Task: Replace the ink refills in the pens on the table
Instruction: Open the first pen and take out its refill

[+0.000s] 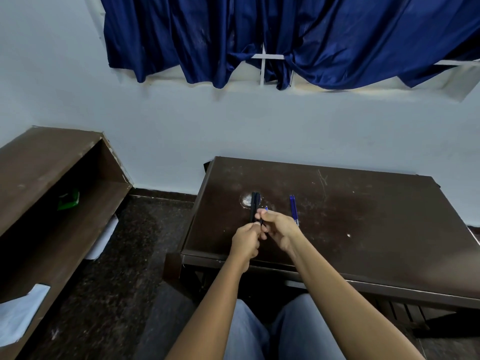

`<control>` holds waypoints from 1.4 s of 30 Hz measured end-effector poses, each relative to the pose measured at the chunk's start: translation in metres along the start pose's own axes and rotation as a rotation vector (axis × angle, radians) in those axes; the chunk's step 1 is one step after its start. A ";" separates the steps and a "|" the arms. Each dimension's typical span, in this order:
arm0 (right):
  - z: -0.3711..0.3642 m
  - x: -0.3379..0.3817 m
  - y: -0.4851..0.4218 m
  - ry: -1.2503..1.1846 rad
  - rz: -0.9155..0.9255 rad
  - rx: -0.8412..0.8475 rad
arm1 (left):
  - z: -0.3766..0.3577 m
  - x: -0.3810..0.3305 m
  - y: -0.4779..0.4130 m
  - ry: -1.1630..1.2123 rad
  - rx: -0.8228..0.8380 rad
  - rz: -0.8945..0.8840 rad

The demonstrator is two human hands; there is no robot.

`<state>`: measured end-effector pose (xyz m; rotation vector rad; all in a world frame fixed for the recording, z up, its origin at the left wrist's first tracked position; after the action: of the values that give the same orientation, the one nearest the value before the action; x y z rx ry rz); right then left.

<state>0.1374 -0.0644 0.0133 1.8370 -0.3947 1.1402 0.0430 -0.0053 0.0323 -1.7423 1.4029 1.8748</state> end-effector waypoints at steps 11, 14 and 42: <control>-0.006 0.010 0.029 -0.024 -0.010 0.048 | 0.007 -0.021 0.021 -0.111 -0.050 -0.150; -0.008 0.013 0.034 -0.011 -0.008 0.053 | 0.008 -0.024 0.023 -0.126 -0.058 -0.170; 0.000 0.013 0.030 0.039 0.016 0.059 | -0.007 -0.024 0.016 -0.150 -0.045 -0.194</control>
<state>0.1244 -0.0778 0.0402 1.8631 -0.3571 1.2080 0.0427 -0.0085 0.0619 -1.6536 1.1046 1.9004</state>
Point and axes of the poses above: each hand's wrist, its own y-axis away from the middle knuckle, its own z-axis out of the back of the hand, x = y × z, the point moved 10 cm from there along -y, towards the middle knuckle, and after that the axes turned 12 degrees about y, right-handed, at the moved point
